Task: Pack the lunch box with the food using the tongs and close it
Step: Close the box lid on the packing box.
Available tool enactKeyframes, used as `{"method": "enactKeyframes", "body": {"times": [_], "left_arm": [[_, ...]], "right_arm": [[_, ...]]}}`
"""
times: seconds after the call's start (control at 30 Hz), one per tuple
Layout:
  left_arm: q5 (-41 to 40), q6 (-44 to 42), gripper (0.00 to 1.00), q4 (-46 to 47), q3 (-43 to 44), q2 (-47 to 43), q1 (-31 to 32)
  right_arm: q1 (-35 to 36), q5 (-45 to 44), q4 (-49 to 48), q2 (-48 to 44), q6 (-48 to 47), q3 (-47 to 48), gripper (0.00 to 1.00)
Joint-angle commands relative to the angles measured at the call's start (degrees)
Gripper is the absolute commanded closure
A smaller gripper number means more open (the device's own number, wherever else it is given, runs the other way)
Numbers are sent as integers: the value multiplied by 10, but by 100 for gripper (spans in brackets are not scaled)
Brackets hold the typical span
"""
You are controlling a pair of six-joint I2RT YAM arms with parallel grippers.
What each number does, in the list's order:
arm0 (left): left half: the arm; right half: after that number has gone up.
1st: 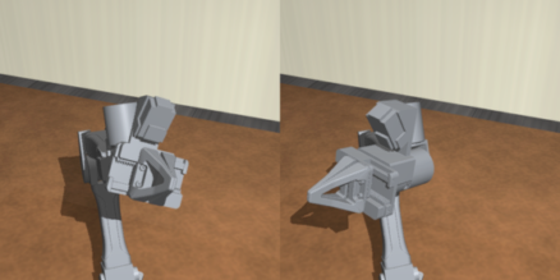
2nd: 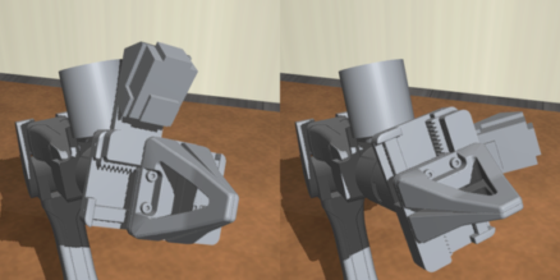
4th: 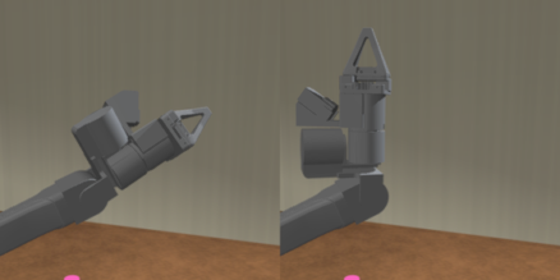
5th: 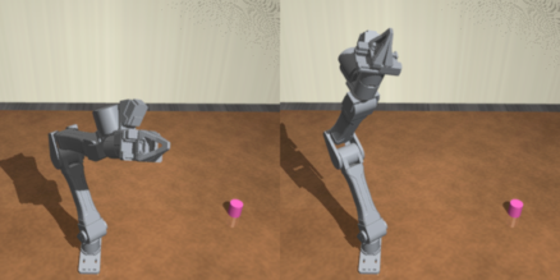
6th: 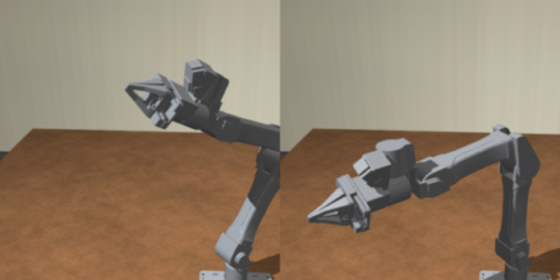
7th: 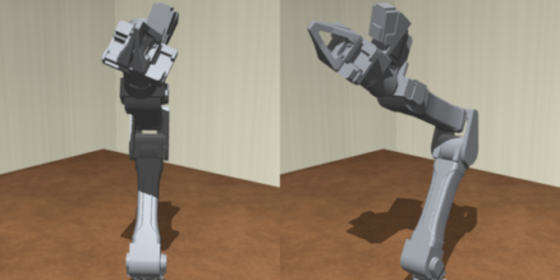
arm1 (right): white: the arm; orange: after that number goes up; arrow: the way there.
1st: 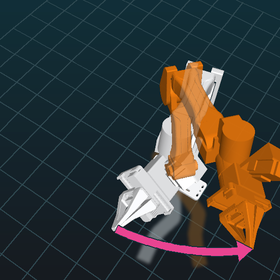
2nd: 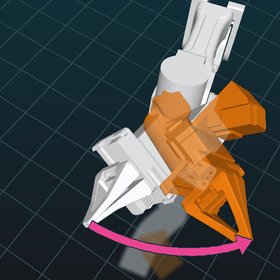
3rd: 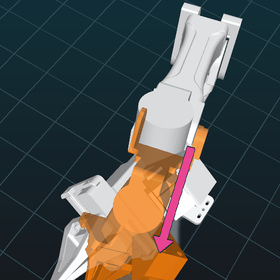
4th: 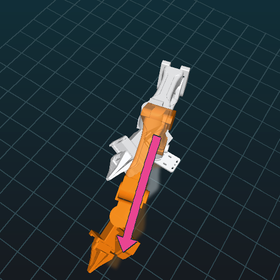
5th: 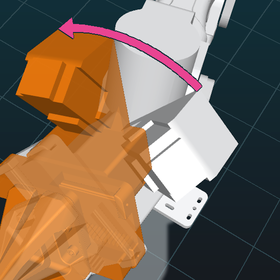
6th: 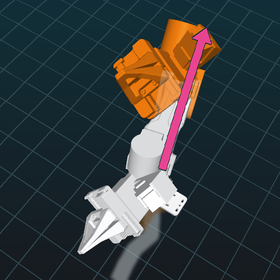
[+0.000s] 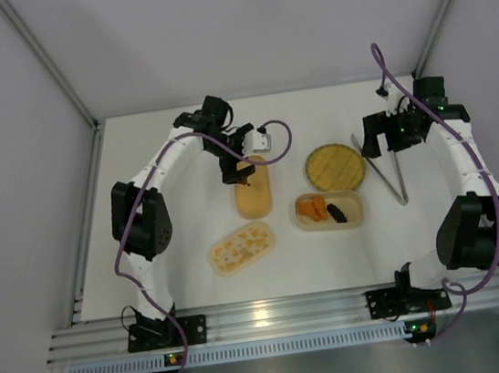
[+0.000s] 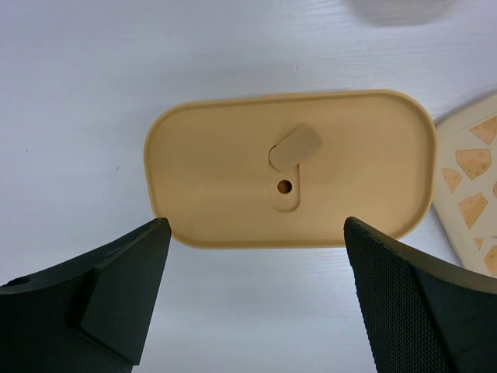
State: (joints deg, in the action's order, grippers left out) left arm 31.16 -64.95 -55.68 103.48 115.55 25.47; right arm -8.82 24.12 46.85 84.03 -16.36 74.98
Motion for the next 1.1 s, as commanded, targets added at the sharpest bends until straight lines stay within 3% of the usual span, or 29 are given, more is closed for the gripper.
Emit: {"method": "enactKeyframes", "body": {"times": [0.0, 0.27, 0.7, 0.9, 1.07], "left_arm": [[44, -26, 2, -40, 37, 15, 14], [29, 17, 2, 2, 12, 54, 35], [-86, 60, 2, 123, -141, 46, 68], [-59, 98, 2, 116, -110, 29, 68], [-13, 198, 2, 128, -60, -47, 65]], "right_arm": [[-8, 15, -13, -19, 2, 3, 1], [-8, 8, -8, -26, 3, -1, 1], [-8, 6, -8, -25, 1, 0, 1], [-8, 19, -8, -27, -3, 1, 1], [-7, 33, -11, -33, -12, 12, 1]]}}
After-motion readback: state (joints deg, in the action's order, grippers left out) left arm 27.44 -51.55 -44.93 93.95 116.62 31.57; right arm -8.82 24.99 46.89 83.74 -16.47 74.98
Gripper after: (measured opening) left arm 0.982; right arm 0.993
